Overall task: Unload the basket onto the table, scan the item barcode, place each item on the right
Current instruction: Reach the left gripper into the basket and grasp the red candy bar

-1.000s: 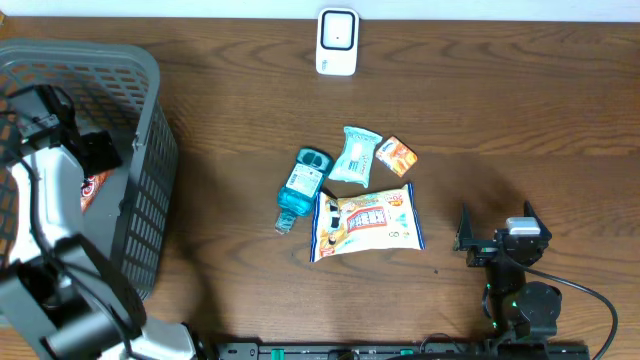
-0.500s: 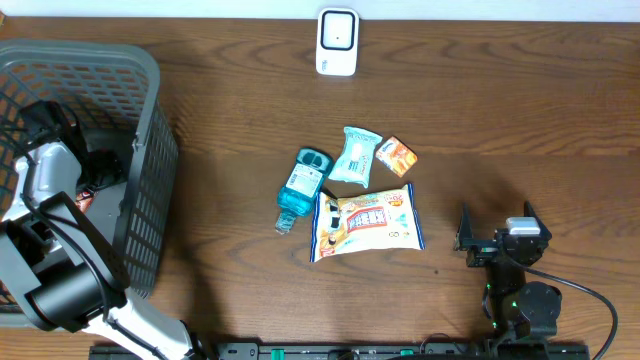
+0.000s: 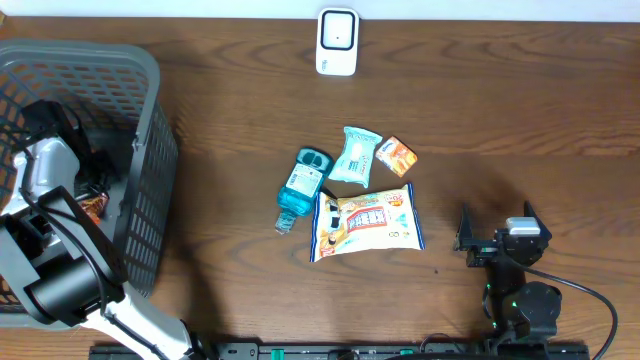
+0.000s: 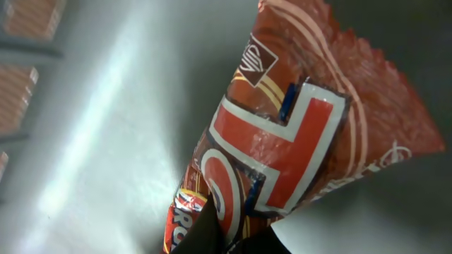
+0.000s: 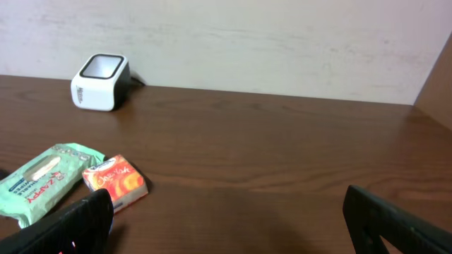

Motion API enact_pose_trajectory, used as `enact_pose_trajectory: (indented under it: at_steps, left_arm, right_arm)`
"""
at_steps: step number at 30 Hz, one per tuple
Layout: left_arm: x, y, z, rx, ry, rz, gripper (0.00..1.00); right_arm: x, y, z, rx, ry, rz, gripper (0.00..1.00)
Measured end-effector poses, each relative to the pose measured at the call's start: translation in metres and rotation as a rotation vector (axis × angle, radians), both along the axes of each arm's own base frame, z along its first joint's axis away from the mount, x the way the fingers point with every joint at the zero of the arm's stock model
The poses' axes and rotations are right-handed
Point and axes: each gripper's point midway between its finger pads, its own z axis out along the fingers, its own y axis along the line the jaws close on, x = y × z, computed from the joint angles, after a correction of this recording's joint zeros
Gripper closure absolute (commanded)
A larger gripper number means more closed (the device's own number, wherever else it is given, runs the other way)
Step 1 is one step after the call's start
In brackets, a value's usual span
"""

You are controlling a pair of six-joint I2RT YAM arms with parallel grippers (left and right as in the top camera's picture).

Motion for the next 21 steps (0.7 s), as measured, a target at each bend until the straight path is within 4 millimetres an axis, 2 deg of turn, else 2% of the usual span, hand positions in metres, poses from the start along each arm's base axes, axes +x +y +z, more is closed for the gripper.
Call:
enact_pose_trajectory:
  at_steps: [7,10,12,16,21]
  left_arm:
    - [-0.018,-0.018,0.005,-0.067,0.028,0.054,0.93]
    - [-0.026,-0.025,0.022,-0.072,-0.001,0.07,0.93]
    - [-0.025,-0.025,0.047,-0.045,-0.062,0.074,0.93]
    - [-0.022,-0.026,0.127,0.056,-0.275,0.071,0.93]
    - [-0.036,-0.035,0.212,0.16,-0.514,0.092,0.93]
  right_arm:
    - [0.0,0.0,0.0,0.0,0.0,0.0,0.01]
    - [0.0,0.0,0.0,0.0,0.0,0.0,0.01]
    - [0.0,0.0,0.0,0.0,0.0,0.0,0.01]
    - [0.0,0.0,0.0,0.0,0.0,0.0,0.01]
    - [0.0,0.0,0.0,0.0,0.0,0.0,0.01]
